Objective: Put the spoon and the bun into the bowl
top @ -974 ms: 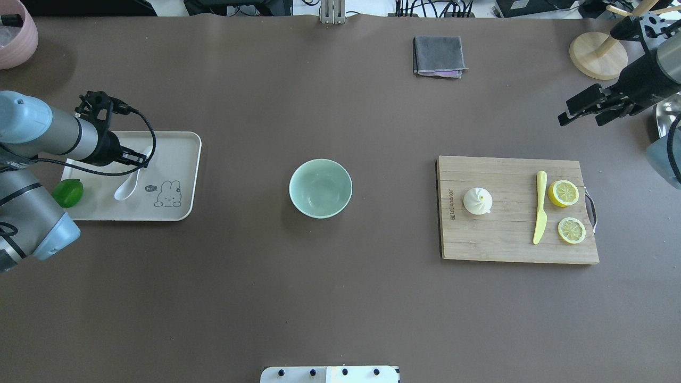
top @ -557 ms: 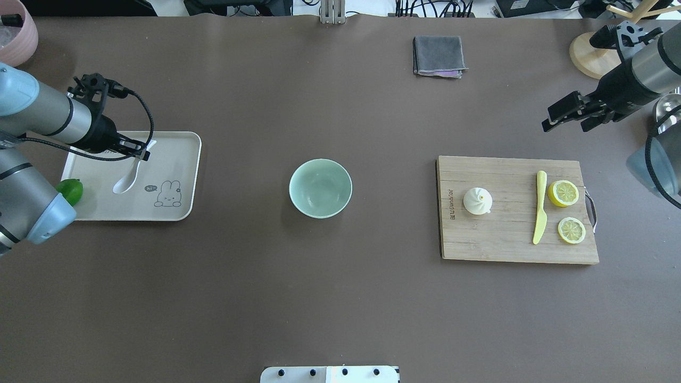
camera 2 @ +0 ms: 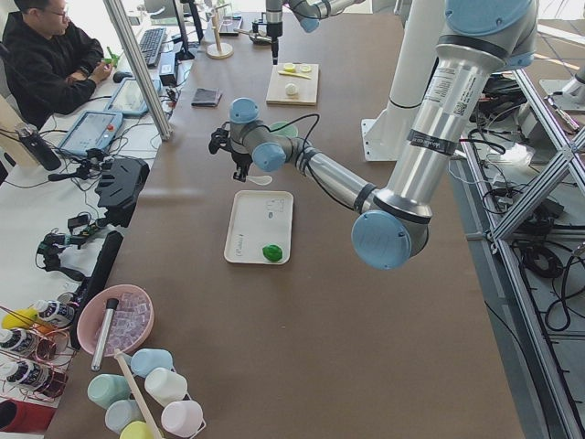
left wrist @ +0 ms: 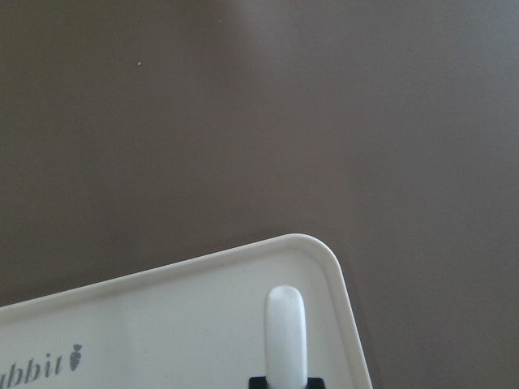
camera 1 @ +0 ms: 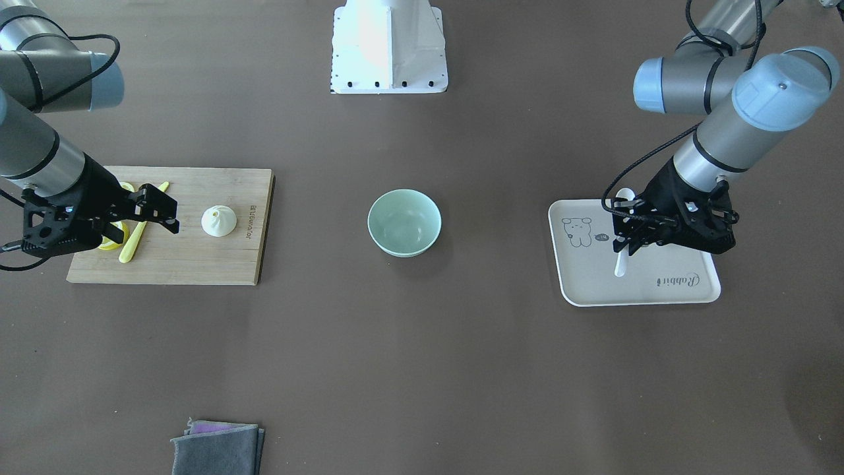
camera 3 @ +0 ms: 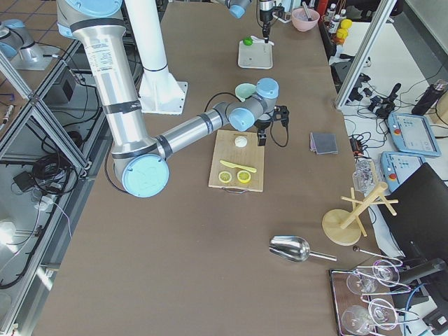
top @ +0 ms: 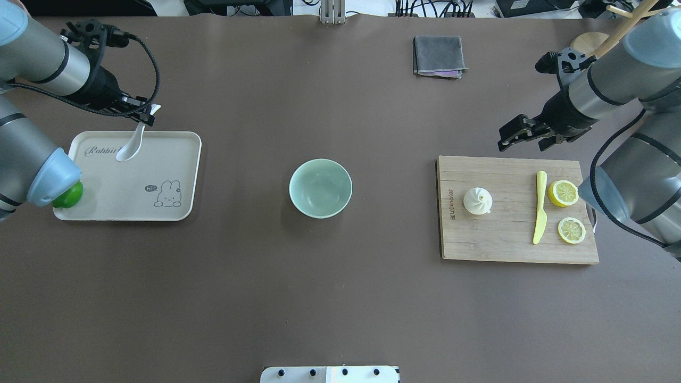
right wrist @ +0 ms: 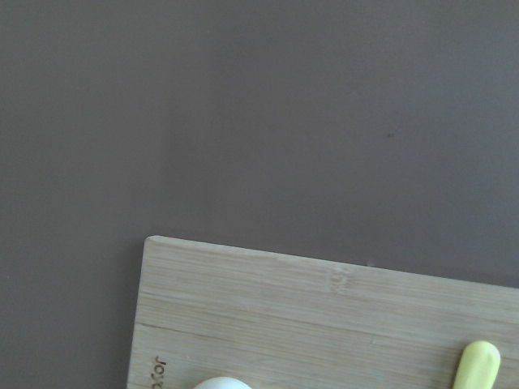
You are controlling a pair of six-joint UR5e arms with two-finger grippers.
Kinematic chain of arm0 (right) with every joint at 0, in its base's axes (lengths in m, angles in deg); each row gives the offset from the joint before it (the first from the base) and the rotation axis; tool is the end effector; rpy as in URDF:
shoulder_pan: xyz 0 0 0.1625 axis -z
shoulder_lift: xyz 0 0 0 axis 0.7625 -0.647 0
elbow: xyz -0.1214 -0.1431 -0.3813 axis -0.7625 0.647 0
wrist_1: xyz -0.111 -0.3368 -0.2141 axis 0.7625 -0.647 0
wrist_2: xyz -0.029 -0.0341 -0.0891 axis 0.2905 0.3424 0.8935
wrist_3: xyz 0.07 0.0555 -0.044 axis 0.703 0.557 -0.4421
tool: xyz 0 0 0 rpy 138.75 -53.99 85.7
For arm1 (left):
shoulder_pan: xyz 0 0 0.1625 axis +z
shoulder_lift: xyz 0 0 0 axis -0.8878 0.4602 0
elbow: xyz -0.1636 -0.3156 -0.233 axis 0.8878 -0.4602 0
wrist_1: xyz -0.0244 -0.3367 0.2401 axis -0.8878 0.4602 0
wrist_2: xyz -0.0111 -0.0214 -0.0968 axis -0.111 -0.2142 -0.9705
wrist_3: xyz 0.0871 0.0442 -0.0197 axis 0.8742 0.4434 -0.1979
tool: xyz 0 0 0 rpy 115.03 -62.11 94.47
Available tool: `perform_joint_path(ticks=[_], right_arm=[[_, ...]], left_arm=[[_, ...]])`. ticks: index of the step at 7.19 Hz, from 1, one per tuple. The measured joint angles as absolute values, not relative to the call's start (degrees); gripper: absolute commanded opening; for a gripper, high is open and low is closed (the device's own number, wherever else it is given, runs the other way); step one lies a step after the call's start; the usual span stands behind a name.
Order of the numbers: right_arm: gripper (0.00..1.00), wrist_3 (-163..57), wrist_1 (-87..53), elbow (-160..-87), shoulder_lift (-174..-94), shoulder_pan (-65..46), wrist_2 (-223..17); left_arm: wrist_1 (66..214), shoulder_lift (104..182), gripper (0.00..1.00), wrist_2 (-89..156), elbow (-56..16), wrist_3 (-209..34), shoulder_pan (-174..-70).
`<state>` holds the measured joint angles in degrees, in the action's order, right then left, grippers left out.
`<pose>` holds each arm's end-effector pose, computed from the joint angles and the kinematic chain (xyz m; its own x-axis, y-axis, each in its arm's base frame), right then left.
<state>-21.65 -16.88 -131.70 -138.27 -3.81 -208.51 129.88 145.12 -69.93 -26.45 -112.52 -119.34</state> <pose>-0.2945 -0.5174 0.3927 0.6002 -0.0713 0.7967 0.0179 0.9970 0.0757 0.2811 -0.5672 0.3511 0.6002 0.2278 -0.7668 0.0016 0.9583 0.2859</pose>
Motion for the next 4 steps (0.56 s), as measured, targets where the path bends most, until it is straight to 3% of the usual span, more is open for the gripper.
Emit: perform_joint_path(ticks=[4], right_arm=[[1.0, -16.0, -16.9, -132.7, -138.4, 5.7, -200.7]], left_arm=[[127.8, 150.7, 0.0, -70.0, -25.3, -115.6, -119.6]])
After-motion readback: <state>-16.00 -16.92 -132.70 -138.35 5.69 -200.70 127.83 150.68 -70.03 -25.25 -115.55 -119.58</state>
